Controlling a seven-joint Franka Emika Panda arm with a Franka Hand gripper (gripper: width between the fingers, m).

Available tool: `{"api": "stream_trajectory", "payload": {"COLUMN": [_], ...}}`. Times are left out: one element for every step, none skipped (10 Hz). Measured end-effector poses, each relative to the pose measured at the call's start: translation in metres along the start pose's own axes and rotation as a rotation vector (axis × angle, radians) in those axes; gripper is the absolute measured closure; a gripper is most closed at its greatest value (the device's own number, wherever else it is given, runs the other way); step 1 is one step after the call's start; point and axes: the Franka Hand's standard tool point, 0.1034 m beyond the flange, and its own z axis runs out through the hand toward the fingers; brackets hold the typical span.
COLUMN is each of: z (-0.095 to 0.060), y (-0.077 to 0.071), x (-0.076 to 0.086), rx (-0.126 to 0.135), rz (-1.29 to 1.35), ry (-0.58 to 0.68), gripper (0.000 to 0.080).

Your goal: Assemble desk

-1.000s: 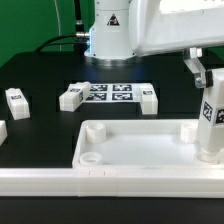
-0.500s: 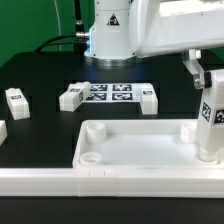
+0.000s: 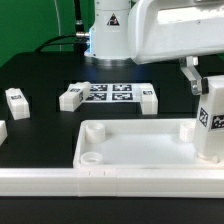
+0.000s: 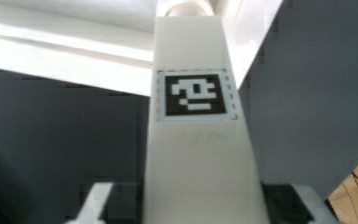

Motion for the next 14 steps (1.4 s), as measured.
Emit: {"api": "stream_trajectory", "payload": {"z": [0.0006,0.0010,0.0015,0.0021,0.0034,0.0033,0.0034,0.0035,0.0037,0.0041,0.0041,0.0036,0.0013,-0.0029], "y": [0.0002,0.0003,0.0006,0.0011,0.0010,0.0010,0.0010,0.0010,0.0011,0.0010,0.0006,0.0006,0.0000,-0.0011], "x": [0.0012,0.0014,0.0007,-0.0004,-0.0026,-0.0025,-0.0026,-0.0026,-0.0028,-0.0030,-0.0029,-0.0026,-0.0011,0.0010], "rx": [-0.002,-0.005,-0.006,-0.008,-0.008,-0.008,-0.008,-0.008,-0.008,-0.008,-0.008,-0.008,-0.007,-0.005], "rz": [0.000,0.000,0.000,0.001,0.001,0.001,0.001,0.001,0.002,0.002,0.002,0.001,0.001,-0.001], "ry": [0.014,0.025,0.033,0.041,0.038,0.038,0.038,0.038,0.037,0.035,0.035,0.036,0.036,0.029], "gripper": [0.0509,0.0509,0.0509,0.0509,0.0509,0.0502,0.0502,0.0326,0.0326,0.0184,0.0160,0.0160,0.0151,0.0151]}}
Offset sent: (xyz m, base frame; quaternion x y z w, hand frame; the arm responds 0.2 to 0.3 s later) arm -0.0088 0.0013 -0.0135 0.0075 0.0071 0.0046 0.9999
